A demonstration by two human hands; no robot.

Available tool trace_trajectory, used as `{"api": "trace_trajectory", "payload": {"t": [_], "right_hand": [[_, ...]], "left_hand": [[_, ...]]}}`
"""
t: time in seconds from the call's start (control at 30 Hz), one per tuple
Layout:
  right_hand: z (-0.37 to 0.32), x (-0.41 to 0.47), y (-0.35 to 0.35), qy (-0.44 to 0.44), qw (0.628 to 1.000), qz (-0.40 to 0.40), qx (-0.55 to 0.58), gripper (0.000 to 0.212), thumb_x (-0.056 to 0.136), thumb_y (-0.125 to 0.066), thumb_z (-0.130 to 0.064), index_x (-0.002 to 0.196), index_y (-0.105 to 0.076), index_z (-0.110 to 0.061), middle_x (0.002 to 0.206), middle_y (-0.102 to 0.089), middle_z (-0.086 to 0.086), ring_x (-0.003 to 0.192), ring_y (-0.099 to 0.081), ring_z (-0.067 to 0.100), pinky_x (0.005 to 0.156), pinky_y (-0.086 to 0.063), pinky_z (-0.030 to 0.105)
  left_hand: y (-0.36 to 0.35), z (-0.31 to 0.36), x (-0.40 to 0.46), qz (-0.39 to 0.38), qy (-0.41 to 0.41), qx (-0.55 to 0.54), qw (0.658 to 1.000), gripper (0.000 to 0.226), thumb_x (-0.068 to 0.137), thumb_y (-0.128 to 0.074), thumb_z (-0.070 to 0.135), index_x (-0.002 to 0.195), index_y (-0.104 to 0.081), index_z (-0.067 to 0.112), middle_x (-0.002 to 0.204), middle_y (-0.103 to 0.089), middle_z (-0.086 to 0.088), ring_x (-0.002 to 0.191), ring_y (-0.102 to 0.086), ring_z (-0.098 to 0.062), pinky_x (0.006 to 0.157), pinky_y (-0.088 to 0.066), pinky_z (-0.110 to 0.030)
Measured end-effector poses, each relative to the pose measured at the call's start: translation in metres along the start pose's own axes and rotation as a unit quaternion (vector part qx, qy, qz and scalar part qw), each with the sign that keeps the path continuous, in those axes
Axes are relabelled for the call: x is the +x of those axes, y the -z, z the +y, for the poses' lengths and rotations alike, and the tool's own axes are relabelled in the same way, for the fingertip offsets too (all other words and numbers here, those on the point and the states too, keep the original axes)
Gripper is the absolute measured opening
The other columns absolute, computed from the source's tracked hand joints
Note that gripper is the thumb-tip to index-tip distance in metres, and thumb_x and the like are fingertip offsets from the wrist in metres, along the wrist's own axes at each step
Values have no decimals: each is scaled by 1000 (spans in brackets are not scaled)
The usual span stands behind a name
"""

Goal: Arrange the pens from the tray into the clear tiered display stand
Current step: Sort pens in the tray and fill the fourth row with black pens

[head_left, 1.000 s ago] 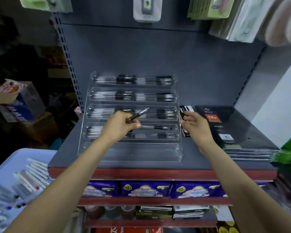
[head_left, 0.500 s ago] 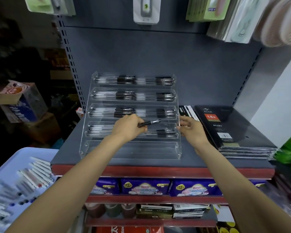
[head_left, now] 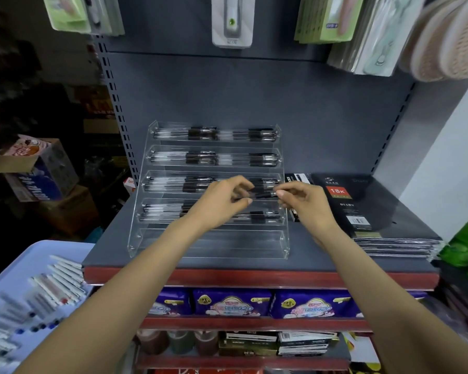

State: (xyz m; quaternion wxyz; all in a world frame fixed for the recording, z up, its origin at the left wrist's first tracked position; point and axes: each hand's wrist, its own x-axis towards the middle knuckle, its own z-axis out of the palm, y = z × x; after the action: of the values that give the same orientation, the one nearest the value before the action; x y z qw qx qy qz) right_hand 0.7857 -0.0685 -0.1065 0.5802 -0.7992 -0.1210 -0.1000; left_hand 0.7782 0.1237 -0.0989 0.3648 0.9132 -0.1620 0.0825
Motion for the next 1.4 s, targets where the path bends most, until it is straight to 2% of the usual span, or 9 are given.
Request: {"api": "trace_trajectory", "payload": {"t": [0.13,0.33,0.53,0.87,0.97,1.07,1.13,1.27,1.4], "right_hand": [[8,2,2,-9,997,29,-71,22,86,-65,-8,108,-66,-6,95,-66,6,82,-60,9,78,-48,19],[22,5,2,-99,990,-3,-96,52,87,-64,-12,136,-45,-9,121,-58,10,105,-58,19,96,-46,30],[27,4,1,-105,991,-22,-79,50,88,-61,-5,135,-46,-10,108,-59,4,99,-60,18,93,-47,27],[28,3,-2,-98,990,-8,-102,44,89,-59,-2,131,-50,-10,98,-57,2,85,-56,11,73,-41,10],[23,-1,-7,-77,986,23,-148,40,88,-60,-2,127,-51,-8,101,-56,4,87,-54,12,79,-45,18],[11,-6,-18,-20,978,69,-194,41,88,-60,-4,127,-51,-11,118,-48,4,96,-49,8,91,-42,19],[-1,-10,-34,11,979,61,-193,37,89,-58,-5,125,-53,-12,120,-46,2,94,-48,5,90,-41,16],[-28,-18,-86,10,985,-36,-166,23,90,-58,-8,112,-61,-14,105,-62,3,83,-58,7,72,-42,6],[-56,-39,-167,23,985,-120,-125,20,89,-55,-4,104,-65,-12,94,-66,0,84,-60,10,72,-43,7]], "left_hand": [[0,-14,-2,34,17,18,999,8,86,-64,11,91,-70,13,83,-65,5,80,-60,-8,81,-47,-19],[-15,-21,10,25,55,130,990,14,89,-62,15,99,-71,13,97,-71,-4,88,-63,-16,82,-49,-27],[-21,-16,17,11,22,271,962,20,92,-57,20,110,-66,19,111,-65,-5,102,-61,-24,80,-52,-34],[-18,-26,16,-79,9,225,971,29,97,-44,28,115,-65,17,114,-61,-4,103,-59,-25,88,-49,-43],[-16,-23,14,-99,7,206,974,31,97,-44,30,116,-64,16,115,-59,-5,105,-57,-24,91,-47,-41],[-9,-26,6,-67,2,161,985,30,96,-47,27,119,-61,14,116,-61,-5,109,-55,-22,95,-44,-34],[1,-32,-5,-19,-3,126,992,27,94,-51,23,117,-63,13,113,-62,-5,107,-56,-20,93,-42,-29],[37,-56,-46,60,-2,96,994,22,92,-55,18,110,-66,14,105,-63,-3,101,-56,-17,87,-42,-25],[85,-98,-109,119,37,81,989,19,90,-57,14,106,-68,12,98,-65,-2,92,-58,-14,78,-36,-13]]}}
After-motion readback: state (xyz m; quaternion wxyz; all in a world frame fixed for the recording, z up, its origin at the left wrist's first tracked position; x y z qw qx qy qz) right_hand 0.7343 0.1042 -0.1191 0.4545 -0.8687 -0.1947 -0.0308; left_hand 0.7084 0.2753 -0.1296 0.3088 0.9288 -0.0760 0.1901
